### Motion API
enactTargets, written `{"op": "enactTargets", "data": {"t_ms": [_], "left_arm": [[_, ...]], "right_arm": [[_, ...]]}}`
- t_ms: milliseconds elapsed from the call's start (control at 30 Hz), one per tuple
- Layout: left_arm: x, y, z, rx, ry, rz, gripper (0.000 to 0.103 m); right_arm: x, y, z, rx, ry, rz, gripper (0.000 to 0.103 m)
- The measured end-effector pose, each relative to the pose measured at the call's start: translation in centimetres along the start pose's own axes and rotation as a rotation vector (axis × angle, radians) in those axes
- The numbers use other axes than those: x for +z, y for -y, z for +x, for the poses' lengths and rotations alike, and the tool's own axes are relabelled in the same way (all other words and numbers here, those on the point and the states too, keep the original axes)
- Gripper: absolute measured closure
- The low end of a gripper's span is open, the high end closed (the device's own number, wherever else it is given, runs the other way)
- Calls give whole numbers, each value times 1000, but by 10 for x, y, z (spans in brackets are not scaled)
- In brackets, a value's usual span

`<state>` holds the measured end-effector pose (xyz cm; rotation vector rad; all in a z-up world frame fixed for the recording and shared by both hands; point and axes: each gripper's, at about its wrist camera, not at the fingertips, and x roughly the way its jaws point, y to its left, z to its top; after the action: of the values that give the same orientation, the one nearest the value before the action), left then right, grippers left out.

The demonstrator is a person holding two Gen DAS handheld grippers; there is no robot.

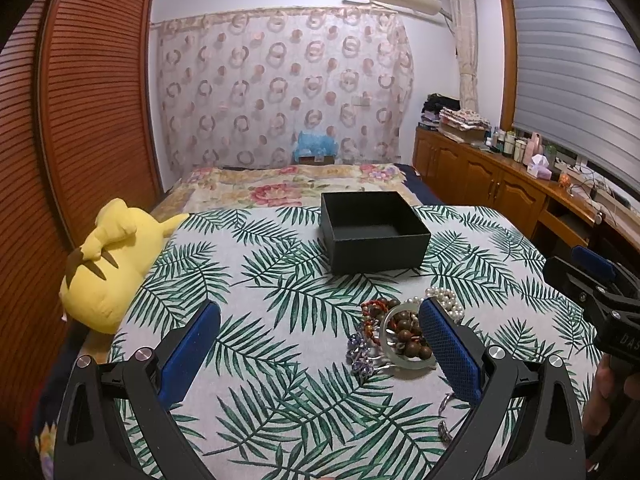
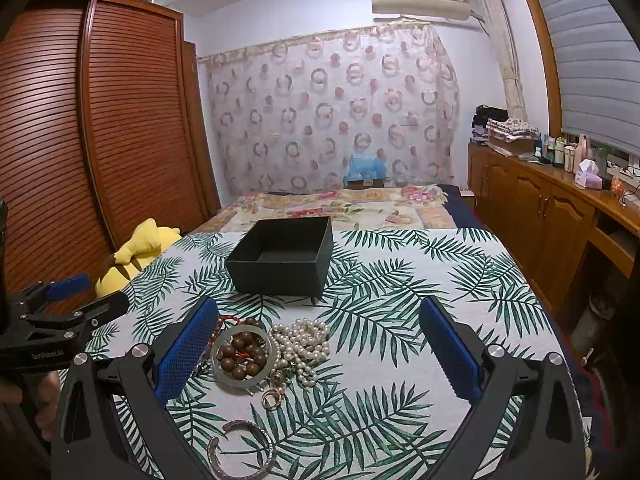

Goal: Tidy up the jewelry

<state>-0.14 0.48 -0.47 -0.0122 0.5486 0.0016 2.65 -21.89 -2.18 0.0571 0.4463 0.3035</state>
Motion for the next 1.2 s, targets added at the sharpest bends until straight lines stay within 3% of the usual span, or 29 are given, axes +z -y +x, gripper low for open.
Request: {"op": "enactTargets", "data": {"t_ms": [1000,1200], "left_arm": [[5,-3,-8,-2,15,2,7],[4,-1,-6,-17,2,8,7]], "right_arm": [[-2,-3,-2,3,1,-4,2],[-3,-5,-1,39,-26,-29,2]]}}
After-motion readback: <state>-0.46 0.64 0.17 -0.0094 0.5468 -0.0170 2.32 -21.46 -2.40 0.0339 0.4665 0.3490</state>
